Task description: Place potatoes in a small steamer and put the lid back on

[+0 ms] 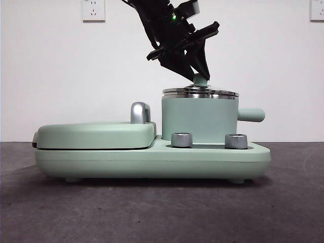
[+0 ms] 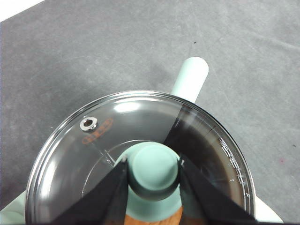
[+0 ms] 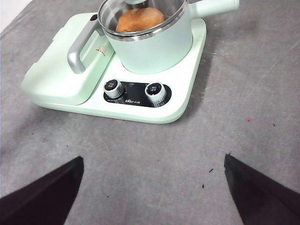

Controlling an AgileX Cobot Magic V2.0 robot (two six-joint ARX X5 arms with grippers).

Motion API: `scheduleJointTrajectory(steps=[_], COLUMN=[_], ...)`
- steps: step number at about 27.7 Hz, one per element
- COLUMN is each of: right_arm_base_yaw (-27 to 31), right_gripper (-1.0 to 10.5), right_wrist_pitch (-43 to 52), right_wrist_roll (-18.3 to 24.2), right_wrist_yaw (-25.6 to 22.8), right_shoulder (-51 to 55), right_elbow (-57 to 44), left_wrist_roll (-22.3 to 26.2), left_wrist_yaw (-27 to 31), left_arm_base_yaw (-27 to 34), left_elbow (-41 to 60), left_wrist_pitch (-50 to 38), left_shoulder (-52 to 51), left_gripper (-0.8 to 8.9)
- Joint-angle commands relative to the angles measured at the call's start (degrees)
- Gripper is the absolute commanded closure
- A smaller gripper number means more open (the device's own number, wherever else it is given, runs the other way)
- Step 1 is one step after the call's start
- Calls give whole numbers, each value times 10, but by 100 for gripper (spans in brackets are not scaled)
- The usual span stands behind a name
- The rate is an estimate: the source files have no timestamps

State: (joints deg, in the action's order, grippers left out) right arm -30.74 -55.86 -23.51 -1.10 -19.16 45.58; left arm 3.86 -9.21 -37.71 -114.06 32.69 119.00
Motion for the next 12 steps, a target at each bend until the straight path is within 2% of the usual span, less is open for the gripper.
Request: scheduleJointTrajectory(steps=[1, 6, 12], right_arm_base_yaw=[-4, -4, -4], right_gripper=[469, 469, 469], right_wrist_pitch=[6, 6, 6], right_wrist_roll=[-12, -14, -14], right_wrist_yaw=[0, 0, 0], right_shoulder=[-1, -1, -1], right_elbow=[5, 5, 5], left_wrist_roll=[6, 5, 0], left_wrist_yaw=[-12, -31, -33], left_arm_base_yaw=[-5, -6, -6], left_elbow=[-18, -17, -17], left_wrist_pitch=[-19, -17, 37], left_shoulder=[6, 9, 16], left_gripper=[796, 796, 794])
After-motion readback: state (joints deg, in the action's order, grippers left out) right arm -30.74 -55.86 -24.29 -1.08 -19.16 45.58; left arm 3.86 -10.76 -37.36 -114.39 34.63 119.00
